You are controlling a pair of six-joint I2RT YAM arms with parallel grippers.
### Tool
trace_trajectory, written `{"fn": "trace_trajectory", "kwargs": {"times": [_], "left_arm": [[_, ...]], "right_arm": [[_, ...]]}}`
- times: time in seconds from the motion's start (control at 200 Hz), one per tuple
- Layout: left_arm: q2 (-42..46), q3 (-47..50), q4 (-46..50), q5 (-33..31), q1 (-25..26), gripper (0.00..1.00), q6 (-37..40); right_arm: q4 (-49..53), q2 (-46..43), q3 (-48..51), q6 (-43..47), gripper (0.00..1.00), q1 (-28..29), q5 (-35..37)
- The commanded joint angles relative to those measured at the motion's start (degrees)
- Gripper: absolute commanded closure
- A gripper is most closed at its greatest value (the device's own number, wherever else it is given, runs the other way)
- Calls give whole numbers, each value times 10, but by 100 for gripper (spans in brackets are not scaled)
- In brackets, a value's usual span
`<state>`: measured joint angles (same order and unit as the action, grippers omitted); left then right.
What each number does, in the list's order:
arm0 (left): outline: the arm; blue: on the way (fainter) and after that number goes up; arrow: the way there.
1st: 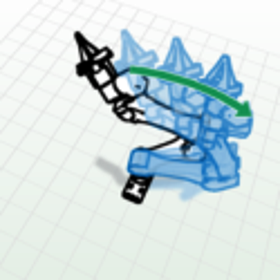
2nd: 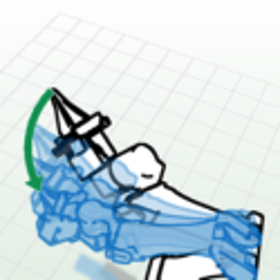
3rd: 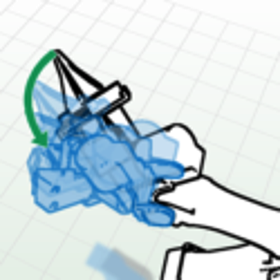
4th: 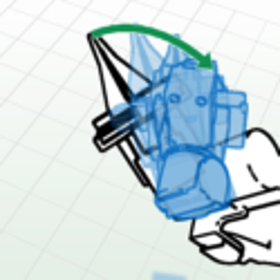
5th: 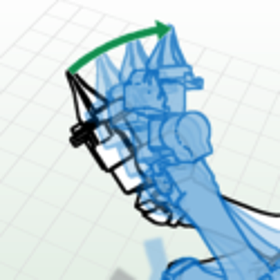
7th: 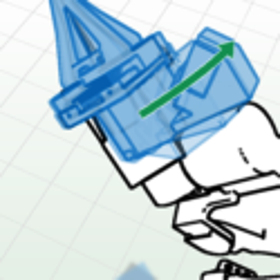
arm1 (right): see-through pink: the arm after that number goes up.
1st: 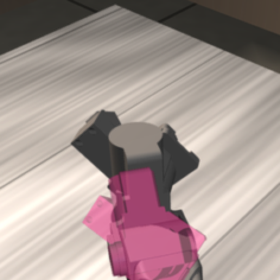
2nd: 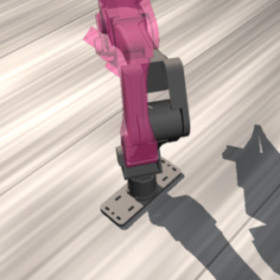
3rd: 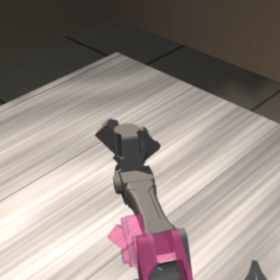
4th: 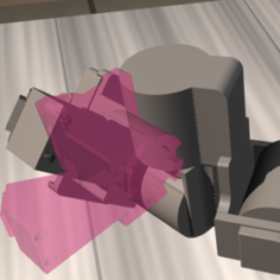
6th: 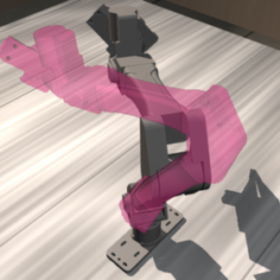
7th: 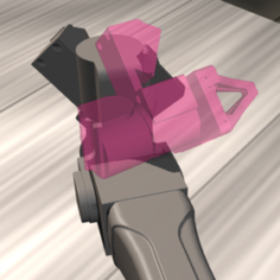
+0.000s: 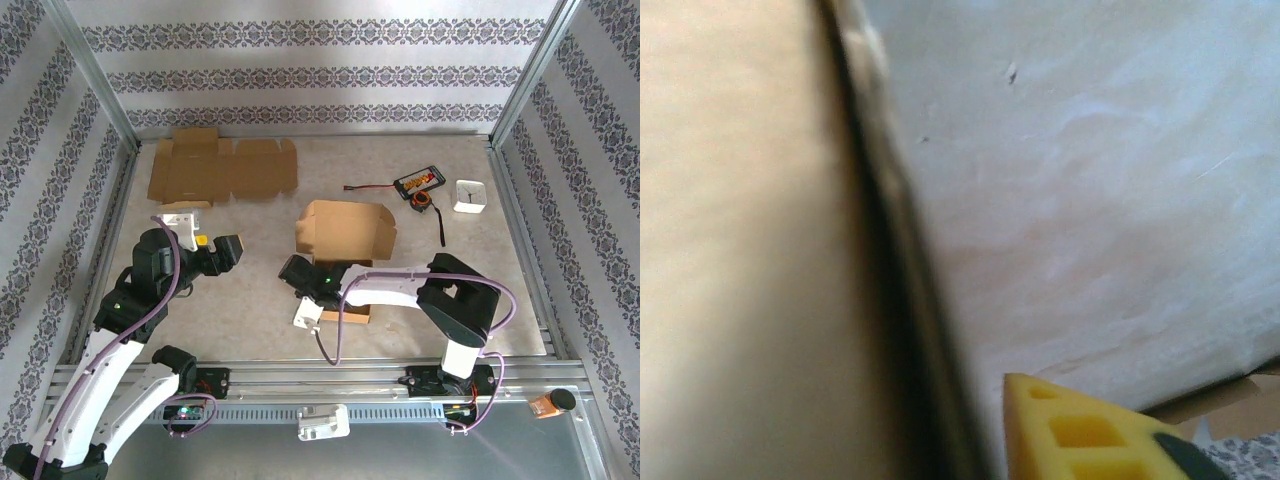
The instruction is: Fold the paper box
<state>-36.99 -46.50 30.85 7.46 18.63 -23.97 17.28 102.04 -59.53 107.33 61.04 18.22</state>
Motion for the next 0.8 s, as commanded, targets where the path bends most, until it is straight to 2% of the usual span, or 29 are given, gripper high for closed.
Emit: {"fn": "trace_trajectory", "kwargs": {"times": [0.0,0.225,0.33,0.43,0.53,0.67,0.73,0.794], "left_arm": [[8,4,6,9,-1,14,7],[-2,12,-19,16,-1,14,-4],[-14,21,-37,34,-2,14,-11],[-31,27,-45,60,-1,14,-10],[-40,33,-60,97,-1,14,-2],[-71,42,-112,182,-2,14,12],[-98,39,-127,221,-1,14,16],[-126,33,-138,250,0,14,20]], "right_arm": [[-14,-16,-2,-1,68,2,20],[4,-82,14,-5,60,2,34],[30,-120,-1,-87,56,5,39],[90,-153,-54,-280,55,19,40],[101,-214,-62,-509,52,29,40],[96,-327,-26,-903,33,17,56],[109,-384,4,-1048,30,-4,27],[118,-451,49,-1153,27,-30,-18]]}}
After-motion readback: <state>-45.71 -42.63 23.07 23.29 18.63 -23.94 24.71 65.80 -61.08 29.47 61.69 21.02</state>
